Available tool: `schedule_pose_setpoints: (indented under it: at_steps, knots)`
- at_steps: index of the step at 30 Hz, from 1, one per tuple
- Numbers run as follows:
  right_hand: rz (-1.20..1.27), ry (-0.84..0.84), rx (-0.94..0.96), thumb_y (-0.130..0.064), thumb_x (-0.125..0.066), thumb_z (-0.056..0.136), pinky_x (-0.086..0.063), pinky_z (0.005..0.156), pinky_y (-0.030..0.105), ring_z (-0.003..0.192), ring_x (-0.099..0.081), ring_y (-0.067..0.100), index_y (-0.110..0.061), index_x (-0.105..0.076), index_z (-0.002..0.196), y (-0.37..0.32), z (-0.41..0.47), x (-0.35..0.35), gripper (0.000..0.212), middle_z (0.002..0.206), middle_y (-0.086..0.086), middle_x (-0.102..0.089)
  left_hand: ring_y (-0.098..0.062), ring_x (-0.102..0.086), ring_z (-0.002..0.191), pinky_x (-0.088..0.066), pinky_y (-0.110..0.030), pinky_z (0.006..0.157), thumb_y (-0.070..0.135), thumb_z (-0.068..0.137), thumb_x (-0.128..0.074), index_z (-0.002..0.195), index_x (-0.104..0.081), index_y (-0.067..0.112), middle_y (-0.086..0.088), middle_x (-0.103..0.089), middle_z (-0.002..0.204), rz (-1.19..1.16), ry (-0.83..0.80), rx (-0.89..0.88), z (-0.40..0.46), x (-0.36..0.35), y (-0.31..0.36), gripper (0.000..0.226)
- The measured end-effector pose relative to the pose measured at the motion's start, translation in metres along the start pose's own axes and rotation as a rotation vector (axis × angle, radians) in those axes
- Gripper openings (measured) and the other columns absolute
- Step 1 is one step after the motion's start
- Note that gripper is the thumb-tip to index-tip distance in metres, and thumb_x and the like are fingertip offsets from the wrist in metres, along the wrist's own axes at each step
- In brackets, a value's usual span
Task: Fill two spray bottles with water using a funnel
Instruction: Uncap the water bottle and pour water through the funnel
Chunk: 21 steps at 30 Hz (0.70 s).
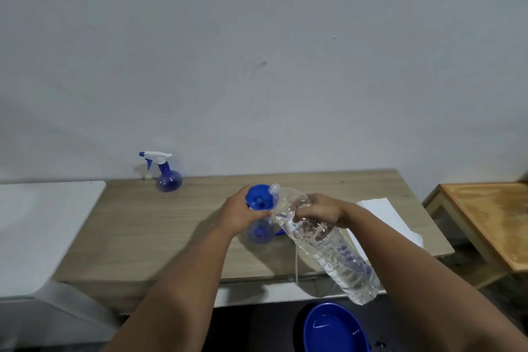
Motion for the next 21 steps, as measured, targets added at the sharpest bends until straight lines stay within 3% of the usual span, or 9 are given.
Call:
schedule_pose_setpoints:
  at_steps: [4, 6, 10, 15, 18, 21]
  knots:
    - [-0.020, -0.013, -0.027, -0.013, -0.072, 0.096, -0.057, 0.054, 0.022, 0.069, -0.069, 0.012, -0.011, -0.072, 0.107, -0.0048, -0.0019, 0.0007, 0.011, 0.084, 0.000, -0.071, -0.002, -0.068, 0.095, -0.056, -0.030, 0.087, 0.039, 0.061, -0.093, 0.117, -0.065, 0.042, 0.021, -0.073, 0.102, 0.017, 0.001, 0.001, -0.0006, 0.0003, -0.0008, 0.063]
    - [-0.023, -0.041, -0.045, -0.012, -0.069, 0.098, -0.057, 0.053, 0.020, 0.068, -0.068, 0.011, -0.010, -0.070, 0.107, -0.0057, -0.0020, 0.0010, 0.009, 0.084, 0.002, -0.070, -0.001, -0.068, 0.094, -0.056, -0.027, 0.086, 0.039, 0.061, -0.093, 0.116, -0.065, 0.044, 0.023, -0.073, 0.101, 0.020, 0.004, -0.003, -0.0011, 0.0002, -0.0008, 0.061]
    - [-0.026, -0.037, -0.108, -0.021, -0.077, 0.091, -0.062, 0.060, 0.035, 0.078, -0.069, 0.026, -0.010, -0.072, 0.112, -0.0027, -0.0002, 0.0022, 0.025, 0.092, 0.011, -0.070, 0.005, -0.067, 0.090, -0.052, -0.021, 0.080, 0.036, 0.063, -0.092, 0.116, -0.066, 0.043, 0.023, -0.073, 0.099, 0.027, 0.002, -0.014, -0.0027, -0.0006, 0.0010, 0.060]
    - [-0.036, -0.038, -0.102, -0.031, -0.080, 0.077, -0.058, 0.058, 0.028, 0.073, -0.068, 0.021, -0.011, -0.072, 0.111, -0.0040, -0.0013, 0.0013, 0.040, 0.088, 0.006, -0.071, -0.003, -0.069, 0.090, -0.057, -0.029, 0.084, 0.042, 0.059, -0.091, 0.116, -0.065, 0.041, 0.019, -0.074, 0.098, 0.041, 0.012, -0.003, -0.0012, -0.0032, -0.0025, 0.062]
    - [-0.064, -0.048, -0.116, -0.023, -0.077, 0.088, -0.056, 0.054, 0.026, 0.069, -0.066, 0.019, -0.010, -0.071, 0.110, -0.0035, -0.0010, 0.0016, 0.027, 0.084, 0.005, -0.070, -0.002, -0.069, 0.090, -0.058, -0.032, 0.086, 0.044, 0.060, -0.090, 0.117, -0.064, 0.041, 0.019, -0.073, 0.098, 0.057, 0.002, -0.004, 0.0001, -0.0044, -0.0032, 0.063]
    - [-0.067, -0.056, -0.118, -0.022, -0.078, 0.086, -0.056, 0.056, 0.026, 0.066, -0.067, 0.017, -0.010, -0.072, 0.108, -0.0051, -0.0019, 0.0014, 0.026, 0.084, 0.005, -0.071, -0.003, -0.069, 0.090, -0.058, -0.032, 0.086, 0.048, 0.060, -0.091, 0.118, -0.063, 0.041, 0.019, -0.073, 0.099, 0.065, 0.004, -0.002, 0.0007, -0.0042, -0.0038, 0.065]
Point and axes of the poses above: each hand's wrist, its own z-axis towards the middle knuckle, its own x-axis out of the back of the hand, y = z × x, the point moved 5 cm from there along z, towards the middle knuckle
